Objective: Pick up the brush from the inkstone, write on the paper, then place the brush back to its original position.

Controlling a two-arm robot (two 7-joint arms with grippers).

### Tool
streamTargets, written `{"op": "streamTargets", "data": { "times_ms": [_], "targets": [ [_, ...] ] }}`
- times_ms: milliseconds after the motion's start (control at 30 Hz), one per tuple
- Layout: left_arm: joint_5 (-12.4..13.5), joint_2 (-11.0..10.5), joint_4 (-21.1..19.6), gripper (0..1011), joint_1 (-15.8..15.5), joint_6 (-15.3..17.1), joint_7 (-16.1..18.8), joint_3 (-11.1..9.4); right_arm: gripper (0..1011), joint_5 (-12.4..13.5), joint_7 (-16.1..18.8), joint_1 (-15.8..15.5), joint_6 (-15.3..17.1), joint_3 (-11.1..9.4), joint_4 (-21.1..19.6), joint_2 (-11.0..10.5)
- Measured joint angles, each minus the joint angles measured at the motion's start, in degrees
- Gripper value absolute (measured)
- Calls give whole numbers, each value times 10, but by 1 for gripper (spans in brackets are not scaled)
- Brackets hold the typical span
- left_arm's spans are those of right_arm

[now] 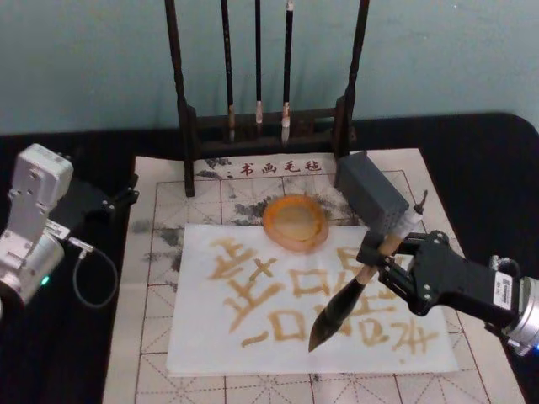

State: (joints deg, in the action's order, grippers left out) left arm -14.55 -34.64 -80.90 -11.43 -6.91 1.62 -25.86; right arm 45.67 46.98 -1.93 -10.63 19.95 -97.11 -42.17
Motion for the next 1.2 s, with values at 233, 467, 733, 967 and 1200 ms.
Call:
{"op": "streamTargets", "data": {
  "times_ms": [233,467,733,967,1200],
  "targets": [
    [0,0,0,1001,0,0,0,0,184,-6,2,8,-3,8,7,3],
    [0,0,0,1001,0,0,0,0,184,-6,4,10,-3,12,9,2],
    [0,0,0,1001,0,0,0,0,184,-11,4,12,-3,15,13,2],
    [0,0,0,1001,0,0,0,0,184,-15,3,9,-8,13,12,-3],
    [0,0,0,1001,0,0,0,0,184,-19,0,1,-15,7,9,-8]
  ]
}}
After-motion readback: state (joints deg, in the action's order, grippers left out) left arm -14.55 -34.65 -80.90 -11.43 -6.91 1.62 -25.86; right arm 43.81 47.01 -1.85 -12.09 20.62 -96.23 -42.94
